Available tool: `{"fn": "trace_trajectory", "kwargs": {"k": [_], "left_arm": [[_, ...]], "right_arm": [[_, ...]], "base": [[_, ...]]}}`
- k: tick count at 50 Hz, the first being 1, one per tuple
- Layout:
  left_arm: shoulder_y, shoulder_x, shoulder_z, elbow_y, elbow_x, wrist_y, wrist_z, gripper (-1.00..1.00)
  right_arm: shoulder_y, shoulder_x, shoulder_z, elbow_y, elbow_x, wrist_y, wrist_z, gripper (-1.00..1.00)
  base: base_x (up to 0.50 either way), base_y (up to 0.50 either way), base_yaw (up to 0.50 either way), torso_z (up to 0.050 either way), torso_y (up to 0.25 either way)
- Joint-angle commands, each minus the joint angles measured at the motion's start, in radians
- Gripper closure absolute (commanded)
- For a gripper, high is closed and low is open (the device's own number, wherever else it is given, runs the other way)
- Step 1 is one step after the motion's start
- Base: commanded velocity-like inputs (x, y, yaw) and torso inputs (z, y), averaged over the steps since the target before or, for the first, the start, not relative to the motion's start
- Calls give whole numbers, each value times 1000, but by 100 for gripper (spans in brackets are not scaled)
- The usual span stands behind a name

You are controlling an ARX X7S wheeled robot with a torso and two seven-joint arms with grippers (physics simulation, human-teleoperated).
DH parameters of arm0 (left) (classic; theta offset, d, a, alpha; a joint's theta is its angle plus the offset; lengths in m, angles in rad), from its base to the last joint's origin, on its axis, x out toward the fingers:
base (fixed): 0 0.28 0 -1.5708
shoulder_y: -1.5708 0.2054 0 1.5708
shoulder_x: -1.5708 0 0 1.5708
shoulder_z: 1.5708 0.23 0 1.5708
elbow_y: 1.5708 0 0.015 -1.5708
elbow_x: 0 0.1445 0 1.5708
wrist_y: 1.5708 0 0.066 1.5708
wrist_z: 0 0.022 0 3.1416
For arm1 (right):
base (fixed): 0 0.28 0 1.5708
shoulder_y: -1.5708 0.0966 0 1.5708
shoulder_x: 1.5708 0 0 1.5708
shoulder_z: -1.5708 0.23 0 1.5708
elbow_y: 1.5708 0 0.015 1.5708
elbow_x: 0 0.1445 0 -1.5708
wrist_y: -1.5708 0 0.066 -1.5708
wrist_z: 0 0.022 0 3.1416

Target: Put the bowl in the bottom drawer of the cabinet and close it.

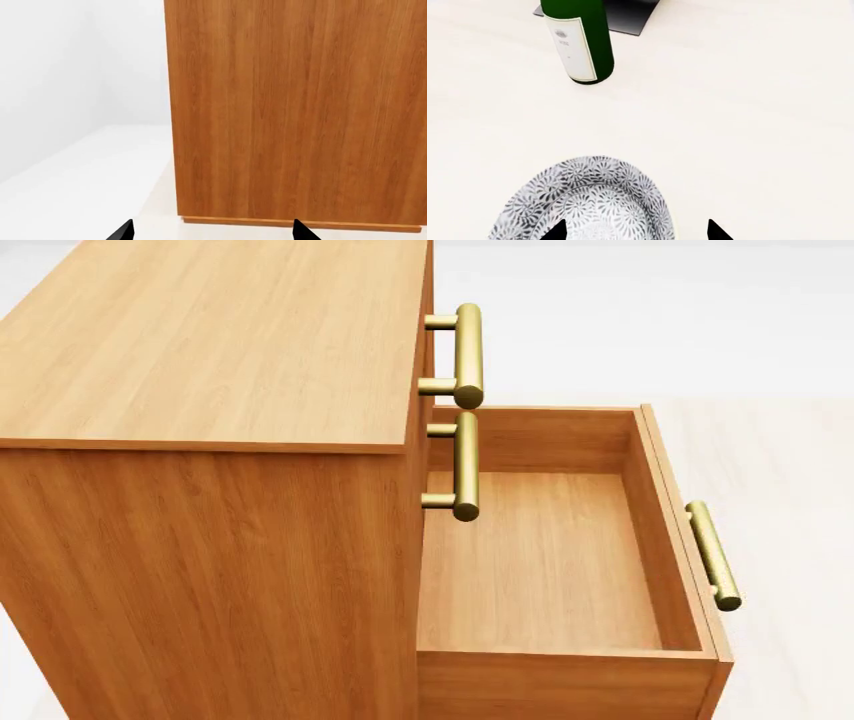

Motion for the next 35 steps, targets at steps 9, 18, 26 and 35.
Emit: {"fn": "trace_trajectory", "kwargs": {"k": [9,18,26,35], "left_arm": [[-5,-3,5,-5,0,1,-5,-100],[-4,-4,7,-3,0,1,-8,-100],[4,-9,7,14,0,-7,-14,-100],[0,-10,9,7,1,-3,-15,-100]], "right_arm": [[29,24,-19,126,-34,-67,-7,-100],[25,26,-9,167,-45,-91,0,-100],[19,29,-7,202,-53,-113,-4,-100],[8,30,7,224,-49,-121,-11,-100]], "base": [[0,0,0,0,0],[0,0,0,0,0],[0,0,0,0,0],[0,0,0,0,0]]}}
